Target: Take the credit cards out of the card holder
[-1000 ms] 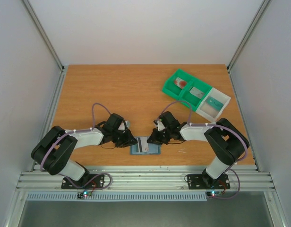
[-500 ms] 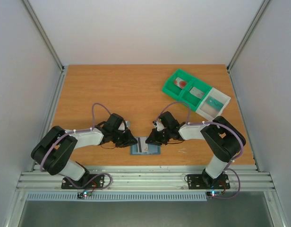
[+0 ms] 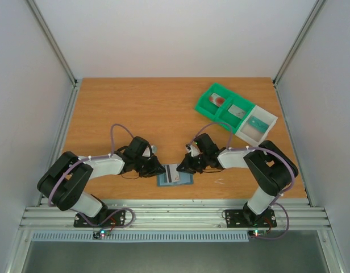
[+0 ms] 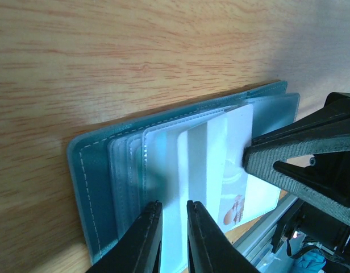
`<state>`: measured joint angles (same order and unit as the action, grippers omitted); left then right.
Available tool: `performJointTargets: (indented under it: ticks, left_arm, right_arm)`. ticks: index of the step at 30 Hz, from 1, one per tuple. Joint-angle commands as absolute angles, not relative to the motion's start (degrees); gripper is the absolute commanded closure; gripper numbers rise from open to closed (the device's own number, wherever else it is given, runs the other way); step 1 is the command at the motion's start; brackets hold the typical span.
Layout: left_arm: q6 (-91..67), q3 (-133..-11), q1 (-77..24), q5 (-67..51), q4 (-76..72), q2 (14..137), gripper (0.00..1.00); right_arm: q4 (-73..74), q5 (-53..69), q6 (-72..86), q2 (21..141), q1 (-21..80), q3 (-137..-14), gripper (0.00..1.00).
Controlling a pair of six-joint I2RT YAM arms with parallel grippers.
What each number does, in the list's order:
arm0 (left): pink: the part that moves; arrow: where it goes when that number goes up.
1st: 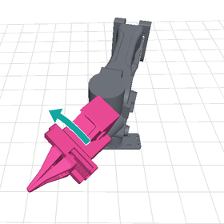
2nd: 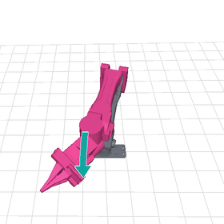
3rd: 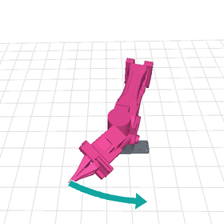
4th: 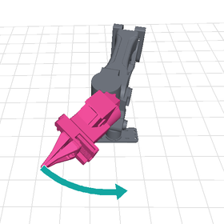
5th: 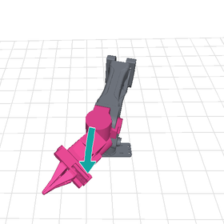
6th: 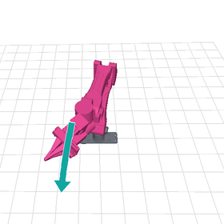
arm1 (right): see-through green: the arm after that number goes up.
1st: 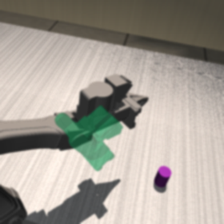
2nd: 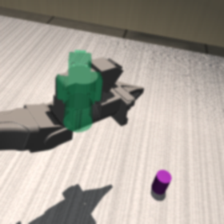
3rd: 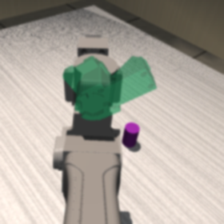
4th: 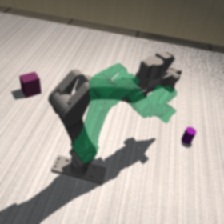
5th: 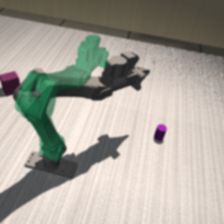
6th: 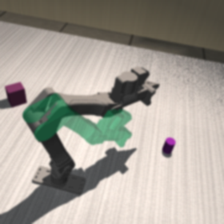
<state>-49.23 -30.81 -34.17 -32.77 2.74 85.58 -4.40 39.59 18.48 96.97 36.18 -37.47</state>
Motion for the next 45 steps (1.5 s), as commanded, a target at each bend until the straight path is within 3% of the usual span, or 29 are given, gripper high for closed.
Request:
performJointTargets:
  ticks: [1,10,18,22,28,33,37,45]
  left_arm:
    - [-47.86,-30.78,-34.63,-29.67,6.51,86.49,0.84]
    - [-47.28,-31.64,-34.62,-29.44,7.47,86.41,0.84]
    - [-48.81,-32.22,-34.63,-30.84,6.69,85.35,0.80]
    - [-49.92,-33.80,-34.63,-32.17,6.72,84.34,0.75]
    - [-53.88,-36.71,-34.20,-34.99,6.82,80.75,0.58]
    - [-65.28,-36.07,-32.07,-39.90,0.00,78.37,0.44]
    - [-83.18,-29.13,-31.90,-41.53,-18.77,76.28,0.45]
    - [-100.77,-23.39,-31.82,-41.53,-29.89,70.53,0.41]
  right_arm:
    - [-3.01,37.53,17.33,93.95,34.23,-35.43,0.99]
    - [-0.71,37.77,15.06,87.93,32.48,-33.57,0.99]
    - [10.61,33.74,7.69,77.80,32.43,-36.08,0.99]
    - [17.20,31.22,2.54,75.02,32.43,-39.80,0.99]
    - [20.48,28.17,-4.86,70.31,32.98,-41.99,0.99]
    - [20.75,22.08,-10.39,65.77,36.38,-41.21,0.99]
    - [20.26,18.33,-13.84,63.67,39.98,-41.45,0.99]
    - [18.01,11.18,-21.85,63.59,46.32,-43.15,0.99]
